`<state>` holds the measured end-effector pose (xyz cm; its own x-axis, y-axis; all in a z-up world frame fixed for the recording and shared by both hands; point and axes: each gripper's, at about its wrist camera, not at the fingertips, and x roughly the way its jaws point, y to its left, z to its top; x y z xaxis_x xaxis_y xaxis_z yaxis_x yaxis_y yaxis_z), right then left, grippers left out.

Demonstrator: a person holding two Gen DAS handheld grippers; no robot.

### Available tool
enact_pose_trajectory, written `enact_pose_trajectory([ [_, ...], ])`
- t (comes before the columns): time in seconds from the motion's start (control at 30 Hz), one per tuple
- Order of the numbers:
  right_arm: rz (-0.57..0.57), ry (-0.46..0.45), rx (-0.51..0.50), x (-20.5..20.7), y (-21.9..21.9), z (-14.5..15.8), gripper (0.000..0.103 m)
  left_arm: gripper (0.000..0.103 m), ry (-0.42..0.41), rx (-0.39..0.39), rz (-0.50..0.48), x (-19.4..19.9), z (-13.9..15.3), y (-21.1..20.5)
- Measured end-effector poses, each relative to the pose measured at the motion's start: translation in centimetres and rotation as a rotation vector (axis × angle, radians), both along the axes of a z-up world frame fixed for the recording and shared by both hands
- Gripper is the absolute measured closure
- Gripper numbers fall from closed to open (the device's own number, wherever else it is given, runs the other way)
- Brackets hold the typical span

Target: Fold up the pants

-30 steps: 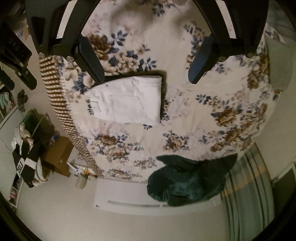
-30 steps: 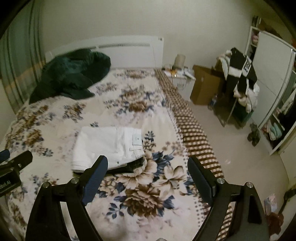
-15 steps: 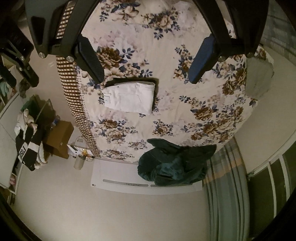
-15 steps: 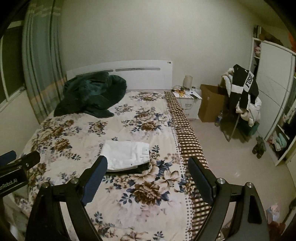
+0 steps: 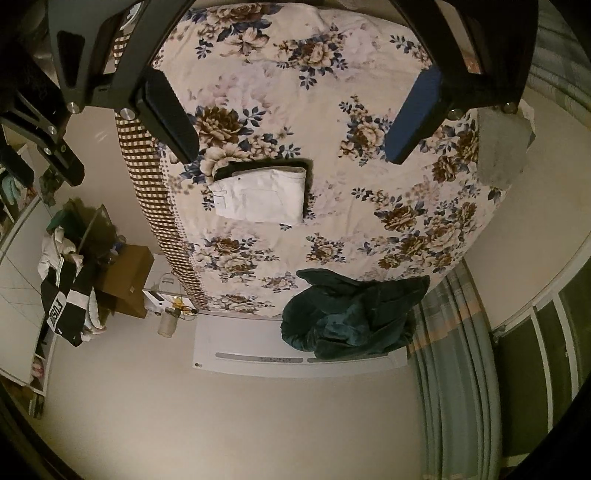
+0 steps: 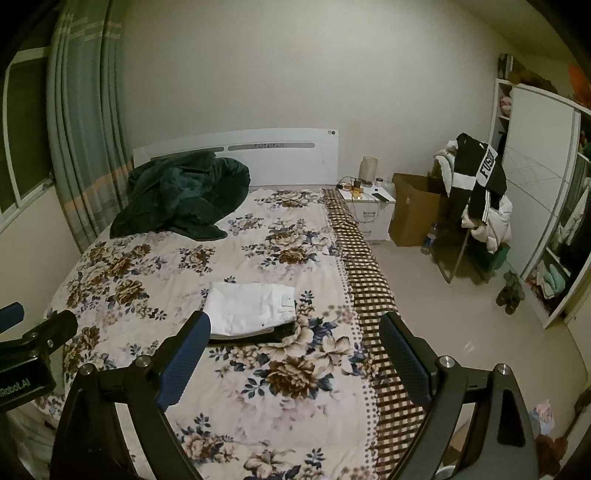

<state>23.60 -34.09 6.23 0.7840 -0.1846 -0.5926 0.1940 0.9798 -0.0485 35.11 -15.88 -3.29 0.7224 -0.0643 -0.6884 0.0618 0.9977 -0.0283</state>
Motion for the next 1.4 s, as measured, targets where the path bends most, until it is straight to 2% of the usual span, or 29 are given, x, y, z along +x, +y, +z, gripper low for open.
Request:
enact_pose_trajectory([
  [0.4, 0.02, 0.025, 0.016, 0.2, 0.2, -0.1, 0.008, 0.0, 0.001, 0.041, 0.022, -0.9, 0.1, 0.1],
  [1.4, 0.046, 0.032, 0.045, 0.5, 0.6, -0.3, 0.008, 0.0, -0.033, 0.035, 0.022, -0.6, 1.3, 0.5],
])
